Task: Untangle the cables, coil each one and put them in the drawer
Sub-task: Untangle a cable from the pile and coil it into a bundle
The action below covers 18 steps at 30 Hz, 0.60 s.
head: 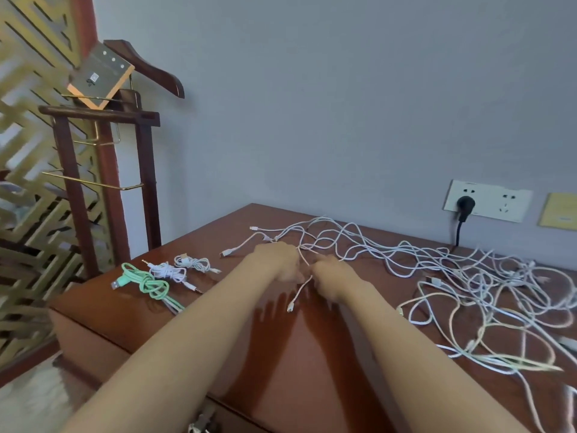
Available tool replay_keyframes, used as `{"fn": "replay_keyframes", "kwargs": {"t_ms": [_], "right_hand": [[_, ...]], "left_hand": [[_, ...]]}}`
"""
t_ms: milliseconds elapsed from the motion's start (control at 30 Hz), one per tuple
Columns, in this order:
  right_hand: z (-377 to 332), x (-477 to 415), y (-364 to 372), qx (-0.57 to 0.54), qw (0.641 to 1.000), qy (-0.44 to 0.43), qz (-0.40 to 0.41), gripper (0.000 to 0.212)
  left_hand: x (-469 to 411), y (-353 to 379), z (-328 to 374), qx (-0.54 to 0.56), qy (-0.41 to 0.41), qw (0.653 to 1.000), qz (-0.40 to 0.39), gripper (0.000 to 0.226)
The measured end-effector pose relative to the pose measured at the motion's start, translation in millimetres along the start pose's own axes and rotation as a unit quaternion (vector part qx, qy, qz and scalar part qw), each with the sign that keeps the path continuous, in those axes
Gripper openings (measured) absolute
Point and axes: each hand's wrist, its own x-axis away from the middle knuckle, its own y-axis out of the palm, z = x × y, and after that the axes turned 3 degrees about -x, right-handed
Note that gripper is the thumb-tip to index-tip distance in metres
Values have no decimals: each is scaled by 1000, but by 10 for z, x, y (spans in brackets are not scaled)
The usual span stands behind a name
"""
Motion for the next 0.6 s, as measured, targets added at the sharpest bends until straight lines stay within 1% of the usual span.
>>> {"fn": "replay_keyframes", "kwargs": {"t_ms": [67, 167, 300, 433, 467, 533, 600], "right_hand": [[10, 86, -21, 85, 996, -32, 15, 38], [49, 206, -89, 134, 989, -57, 21, 39], [179, 288, -128, 118, 992, -34, 23, 45], [259, 331, -87, 86, 996, -14, -1, 60], [262, 338, -74, 90, 996, -17, -1, 60], [293, 355, -73, 104, 994, -28, 5, 51], [359, 382, -142, 101, 994, -28, 19, 40]], "left_hand": [[-8, 85, 115, 2, 2, 1000, -7, 33], [-25, 174, 178, 35, 2, 999, -16, 37], [-29, 176, 191, 56, 12, 997, -55, 25], [-9, 147, 252, 54, 61, 991, -107, 22], [6, 133, 273, 63, 77, 988, -121, 21], [39, 83, 307, 116, 107, 978, -134, 26], [80, -5, 342, 161, 127, 972, -113, 26]]}}
